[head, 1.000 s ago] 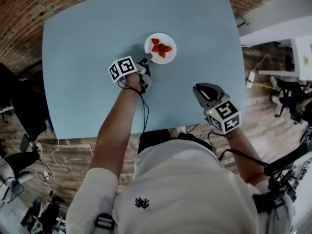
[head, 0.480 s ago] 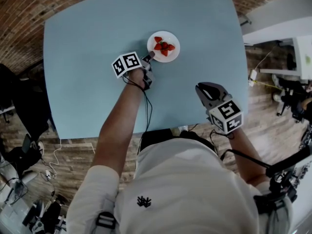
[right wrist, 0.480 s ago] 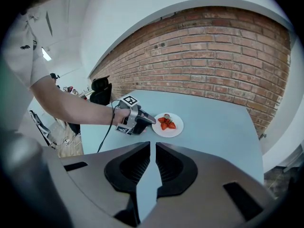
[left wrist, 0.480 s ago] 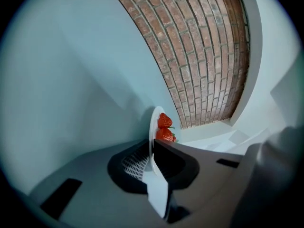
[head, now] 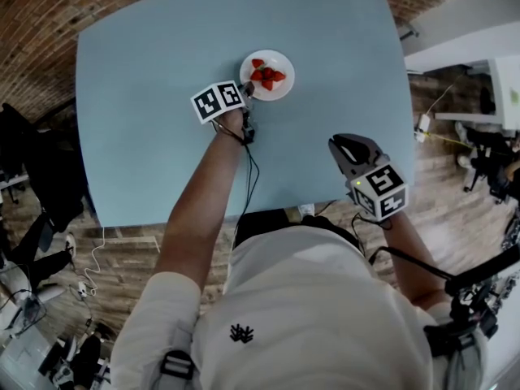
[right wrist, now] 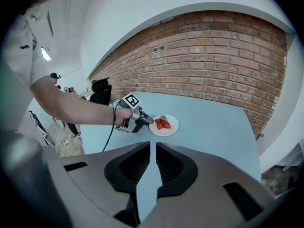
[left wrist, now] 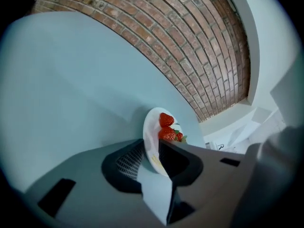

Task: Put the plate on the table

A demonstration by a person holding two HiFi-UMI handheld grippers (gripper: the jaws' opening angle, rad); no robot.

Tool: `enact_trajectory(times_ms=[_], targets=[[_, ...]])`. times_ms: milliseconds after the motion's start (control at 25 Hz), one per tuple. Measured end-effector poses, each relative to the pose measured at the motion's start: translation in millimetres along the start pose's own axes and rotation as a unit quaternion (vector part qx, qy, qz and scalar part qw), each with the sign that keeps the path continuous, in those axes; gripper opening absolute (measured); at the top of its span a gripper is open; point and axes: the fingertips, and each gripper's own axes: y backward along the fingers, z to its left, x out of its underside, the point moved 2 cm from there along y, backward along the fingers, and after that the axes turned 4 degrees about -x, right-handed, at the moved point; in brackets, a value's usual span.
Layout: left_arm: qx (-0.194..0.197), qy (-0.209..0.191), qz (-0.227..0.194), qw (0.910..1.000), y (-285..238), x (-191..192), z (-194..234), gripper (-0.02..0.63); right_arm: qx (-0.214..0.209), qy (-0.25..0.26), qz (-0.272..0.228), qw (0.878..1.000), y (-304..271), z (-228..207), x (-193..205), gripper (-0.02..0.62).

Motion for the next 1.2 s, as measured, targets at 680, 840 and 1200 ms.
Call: enact_trajectory(times_ms=[680,840,1200], targets=[[-0.09,-0.123,-0.078,0.9853,46.9,14.4,-35.9,0.091,-0.004,0.011,-0.035,0.999,51.1,-13.6,27.2,0.034],[-0.105,-0.175,-0.092,0.9747,71.8,31.5,-61.0,0.091,-0.011,0.024,-0.049,0.998,68.3,-12.0,34.4,0.034],[-0.123,-0.256,-0.133,0.9495,141.7,103.1,-110.8,0.091,-0.034,0.061,-0.083,0.994,117.5,2.2,55.6,0.034]])
